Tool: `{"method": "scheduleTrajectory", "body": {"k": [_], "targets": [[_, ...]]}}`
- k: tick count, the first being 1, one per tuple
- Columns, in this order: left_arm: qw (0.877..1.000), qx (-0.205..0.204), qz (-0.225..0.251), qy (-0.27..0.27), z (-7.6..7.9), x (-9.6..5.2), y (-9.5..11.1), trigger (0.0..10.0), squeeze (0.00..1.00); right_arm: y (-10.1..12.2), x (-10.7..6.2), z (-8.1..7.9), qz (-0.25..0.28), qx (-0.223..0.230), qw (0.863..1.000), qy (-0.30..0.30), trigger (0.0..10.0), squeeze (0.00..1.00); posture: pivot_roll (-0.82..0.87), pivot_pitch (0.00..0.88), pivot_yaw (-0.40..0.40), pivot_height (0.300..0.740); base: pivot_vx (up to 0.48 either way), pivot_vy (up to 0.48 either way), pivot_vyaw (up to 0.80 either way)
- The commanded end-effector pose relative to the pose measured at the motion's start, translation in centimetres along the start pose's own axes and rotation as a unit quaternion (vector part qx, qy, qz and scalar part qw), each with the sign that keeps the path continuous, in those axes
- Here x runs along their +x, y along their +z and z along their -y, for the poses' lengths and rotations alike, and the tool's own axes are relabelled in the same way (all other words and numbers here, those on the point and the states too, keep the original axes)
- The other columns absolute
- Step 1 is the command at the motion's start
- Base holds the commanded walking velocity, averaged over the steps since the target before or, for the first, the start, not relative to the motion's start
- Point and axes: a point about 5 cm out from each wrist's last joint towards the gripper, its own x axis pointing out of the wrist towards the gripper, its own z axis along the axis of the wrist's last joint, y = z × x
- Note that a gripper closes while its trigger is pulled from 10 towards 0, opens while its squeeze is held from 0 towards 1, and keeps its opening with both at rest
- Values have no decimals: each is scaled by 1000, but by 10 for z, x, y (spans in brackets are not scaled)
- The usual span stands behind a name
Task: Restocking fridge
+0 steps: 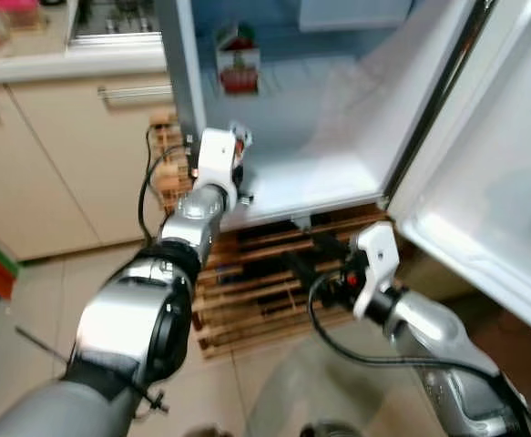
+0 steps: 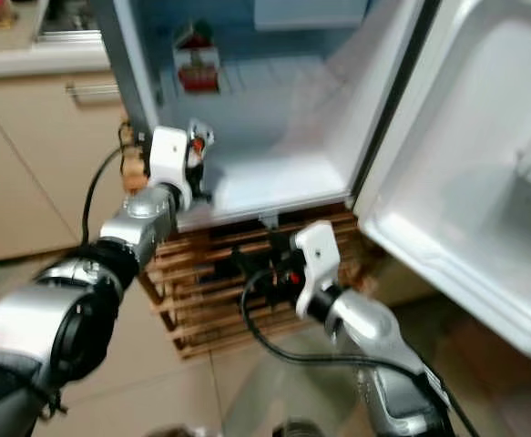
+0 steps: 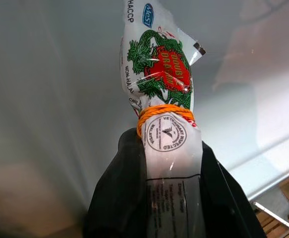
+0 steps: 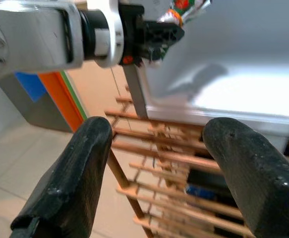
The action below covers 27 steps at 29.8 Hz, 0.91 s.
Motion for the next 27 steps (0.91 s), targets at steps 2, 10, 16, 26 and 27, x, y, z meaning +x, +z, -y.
{"method": "scheduleTrajectory", "body": {"k": [2, 10, 16, 26, 27], "targets": [[1000, -2, -4, -5, 5, 1, 2, 0, 0, 1, -1, 3, 2, -3, 1000, -9, 10000, 0, -159, 56, 2, 740, 0, 0, 0], [998, 9, 40, -45, 23, 1, 10, 0, 0, 7, 1, 27, 31, -20, 992, -123, 10000, 0, -155, 46, 18, 740, 0, 0, 0], [989, -3, 116, -88, 33, -13, 5, 0, 0, 10, -2, 33, 50, -24, 985, -161, 10000, 0, -128, 47, 18, 740, 0, 0, 0], [977, 63, 192, -76, 2, -107, -31, 0, 0, 15, -10, 39, 83, -51, 971, -218, 10000, 0, -42, 29, 20, 740, 0, 0, 0], [977, 63, 192, -76, 2, -107, -31, 0, 0, 15, -10, 39, 83, -51, 971, -218, 10000, 0, -42, 29, 20, 740, 0, 0, 0]]}}
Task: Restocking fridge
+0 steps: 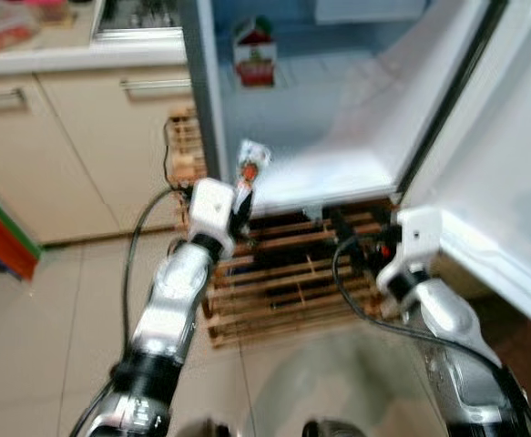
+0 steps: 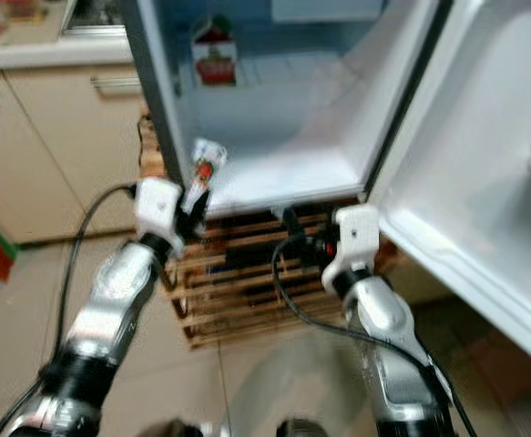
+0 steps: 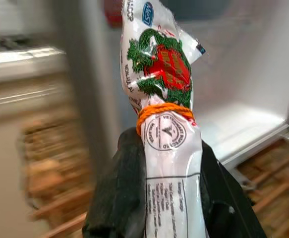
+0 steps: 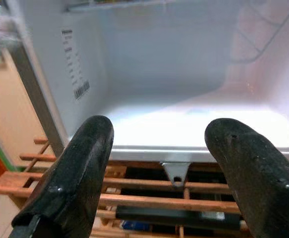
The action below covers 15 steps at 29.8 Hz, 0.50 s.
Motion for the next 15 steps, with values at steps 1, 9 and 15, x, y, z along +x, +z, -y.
{"method": "scheduleTrajectory", "body": {"k": [1, 9, 15], "targets": [[1000, -10, -13, 10, -1, -25, 2, 0, 0, 0, -5, 6, 7, -8, 1000, -24, 10000, 0, -31, 28, 7, 740, 0, 0, 0], [999, -4, -31, 4, 15, -16, 9, 0, 0, -4, -7, 14, 12, -17, 997, -70, 10000, 0, -39, 26, -10, 740, 0, 0, 0], [999, -10, -48, -12, 19, -16, 11, 0, 0, -5, -3, 13, 12, -17, 997, -71, 10000, 0, -54, 24, 5, 740, 0, 0, 0]]}}
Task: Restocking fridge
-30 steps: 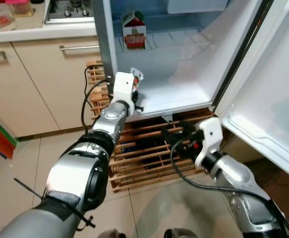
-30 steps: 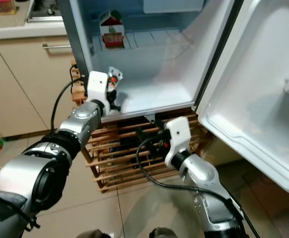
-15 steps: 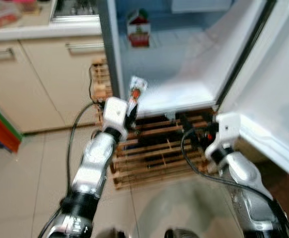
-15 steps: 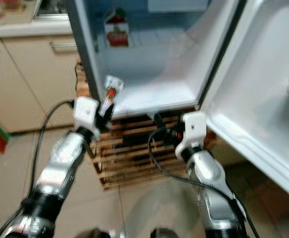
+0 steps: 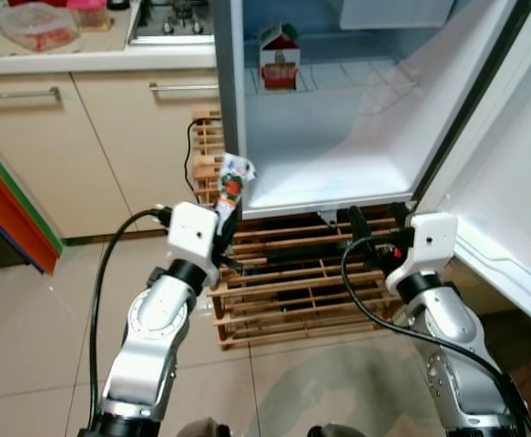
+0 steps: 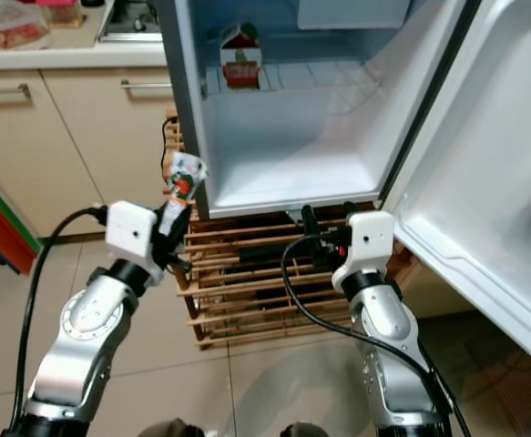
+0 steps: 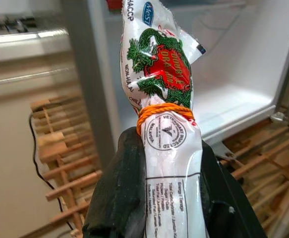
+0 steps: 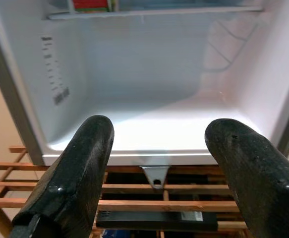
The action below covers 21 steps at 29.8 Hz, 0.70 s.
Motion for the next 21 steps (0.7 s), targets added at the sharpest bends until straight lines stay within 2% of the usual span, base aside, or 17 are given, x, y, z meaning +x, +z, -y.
{"method": "scheduleTrajectory", "body": {"k": [1, 7, 10, 14, 21], "targets": [[1000, 3, 5, -2, 0, 0, 6, 0, 0, 2, 3, 3, 7, -3, 1000, -8, 10000, 0, -54, 24, 6, 740, 0, 0, 0], [1000, -18, -2, 17, -5, 2, 3, 0, 0, 3, 7, 2, 8, -2, 1000, 0, 10000, 0, -59, 30, 5, 740, 0, -466, 0], [999, -27, -5, 25, -6, 3, 3, 0, 0, 3, 8, 0, 7, -2, 1000, 6, 10000, 0, -60, 34, 5, 740, 330, -286, 0], [999, -14, -11, 36, -10, 6, 3, 0, 0, -1, 9, -2, -2, -4, 1000, 20, 10000, 0, -58, 41, 1, 740, 0, 0, 0], [999, -4, -5, 35, -9, 9, 6, 0, 0, -3, 9, -5, -6, -2, 1000, 28, 10000, 0, -59, 43, 0, 740, 0, 0, 0]]}}
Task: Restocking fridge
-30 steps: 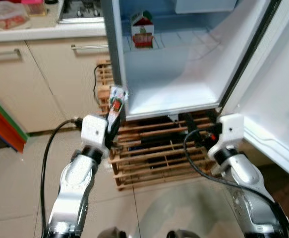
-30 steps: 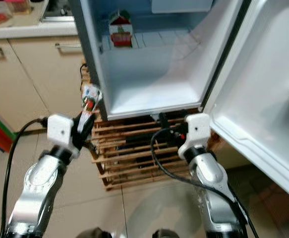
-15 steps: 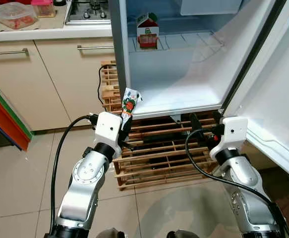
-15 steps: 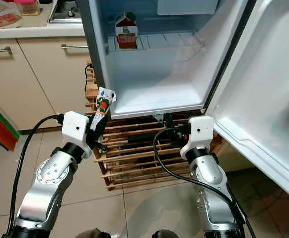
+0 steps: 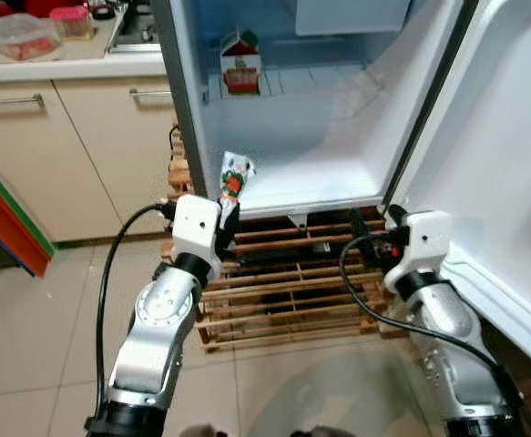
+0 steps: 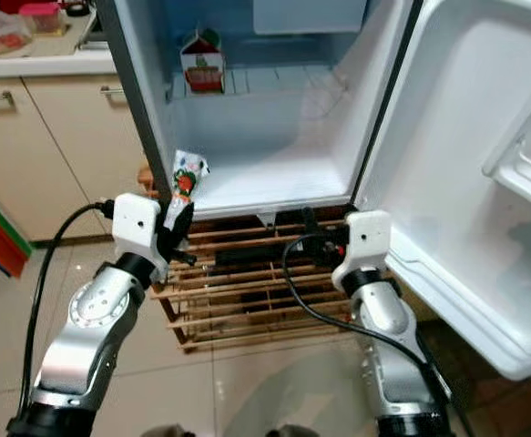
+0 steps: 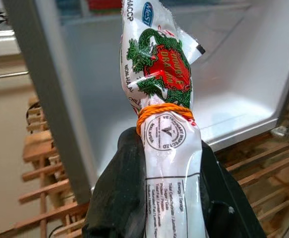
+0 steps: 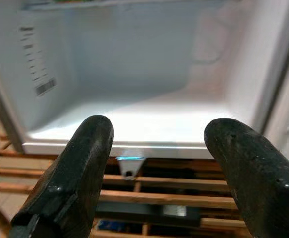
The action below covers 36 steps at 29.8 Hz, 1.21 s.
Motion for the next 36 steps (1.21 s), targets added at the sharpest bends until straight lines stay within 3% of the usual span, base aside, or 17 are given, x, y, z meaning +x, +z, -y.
{"method": "scheduleTrajectory", "body": {"k": [1, 7, 18, 22, 29, 36], "targets": [[1000, 14, 1, 5, -2, 2, 2, 0, 0, 3, 2, -1, 5, -3, 1000, 5, 10000, 0, -59, 43, 0, 740, 0, 0, 0], [1000, 16, 1, 0, 1, 5, 3, 0, 0, 3, 4, -2, 7, -2, 1000, 9, 10000, 0, -63, 43, 3, 740, 0, 0, 0], [999, 42, 1, -14, 5, 12, 9, 0, 0, 1, 4, -5, 4, -1, 1000, 14, 10000, 0, -66, 42, 5, 740, 454, 0, 0], [997, 73, 1, -28, 9, 19, 14, 0, 0, 0, 5, -6, 2, 0, 1000, 16, 10000, 0, -66, 39, 9, 740, 480, 0, 0], [998, 50, -11, -30, 10, 21, 14, 0, 0, -1, 5, -9, 0, 2, 1000, 19, 10000, 0, -69, 38, 10, 740, 274, 0, 0], [999, 23, -24, -29, 7, 36, 16, 0, 0, -4, 3, -11, -4, 7, 999, 32, 10000, 0, -68, 32, 6, 740, 0, 0, 0]]}}
